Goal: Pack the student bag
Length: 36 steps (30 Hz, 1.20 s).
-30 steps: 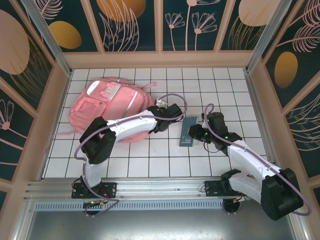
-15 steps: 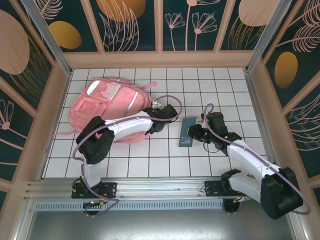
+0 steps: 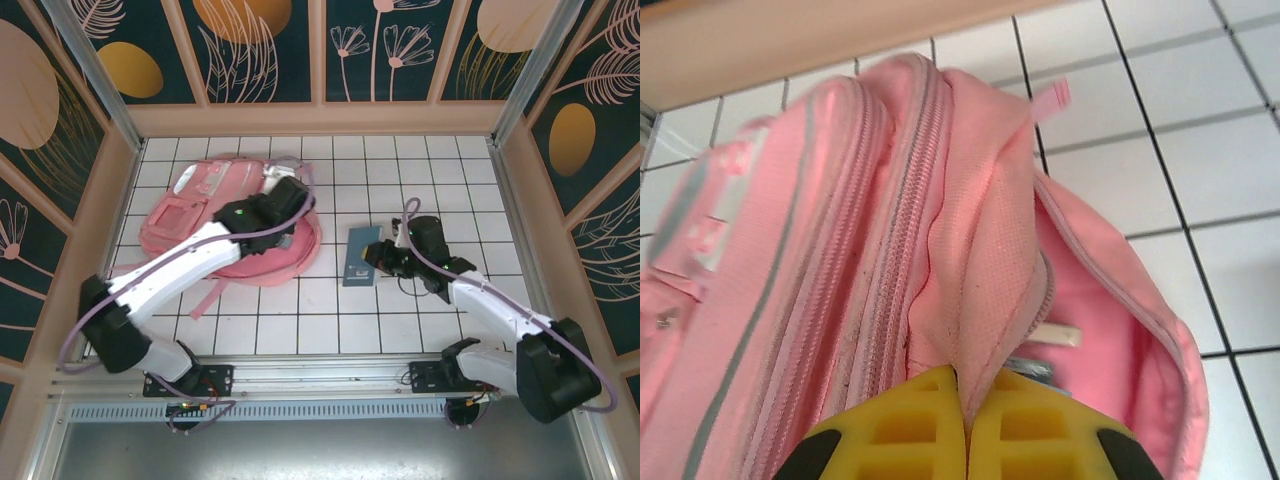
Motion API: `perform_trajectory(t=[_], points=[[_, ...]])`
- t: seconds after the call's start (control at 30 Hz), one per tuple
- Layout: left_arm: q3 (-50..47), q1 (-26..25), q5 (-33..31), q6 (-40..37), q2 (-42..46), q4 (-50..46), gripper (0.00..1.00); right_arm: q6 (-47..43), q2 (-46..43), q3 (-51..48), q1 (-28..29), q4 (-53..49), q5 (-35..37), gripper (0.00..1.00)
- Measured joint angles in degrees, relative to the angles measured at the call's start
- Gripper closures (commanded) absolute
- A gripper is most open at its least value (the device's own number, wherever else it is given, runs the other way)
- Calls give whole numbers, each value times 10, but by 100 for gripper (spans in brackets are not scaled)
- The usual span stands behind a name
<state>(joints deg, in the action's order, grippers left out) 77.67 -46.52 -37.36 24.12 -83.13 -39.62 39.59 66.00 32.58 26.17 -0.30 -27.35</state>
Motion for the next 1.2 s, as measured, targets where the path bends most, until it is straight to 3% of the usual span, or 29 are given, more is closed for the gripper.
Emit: perform_trajectory(t=[0.17,0.57,0.97,1.0,1.07,1.13,1.2], points=[[-21,31,20,-17,80,6,100,29,92,97,61,51,-17,100],[-21,55,70,-17,117,-3,100,160,396,381,174,158,-59,100],[8,58,119,-13,137,-28,100,266,542,543,226,184,12,100],[9,58,121,-13,137,-30,100,272,559,561,227,183,19,98],[11,58,124,-11,137,-32,100,284,604,612,229,169,36,83],[12,61,127,-9,137,-35,100,288,645,663,231,158,49,60],[15,63,127,-8,136,-38,100,281,676,714,235,142,59,48]])
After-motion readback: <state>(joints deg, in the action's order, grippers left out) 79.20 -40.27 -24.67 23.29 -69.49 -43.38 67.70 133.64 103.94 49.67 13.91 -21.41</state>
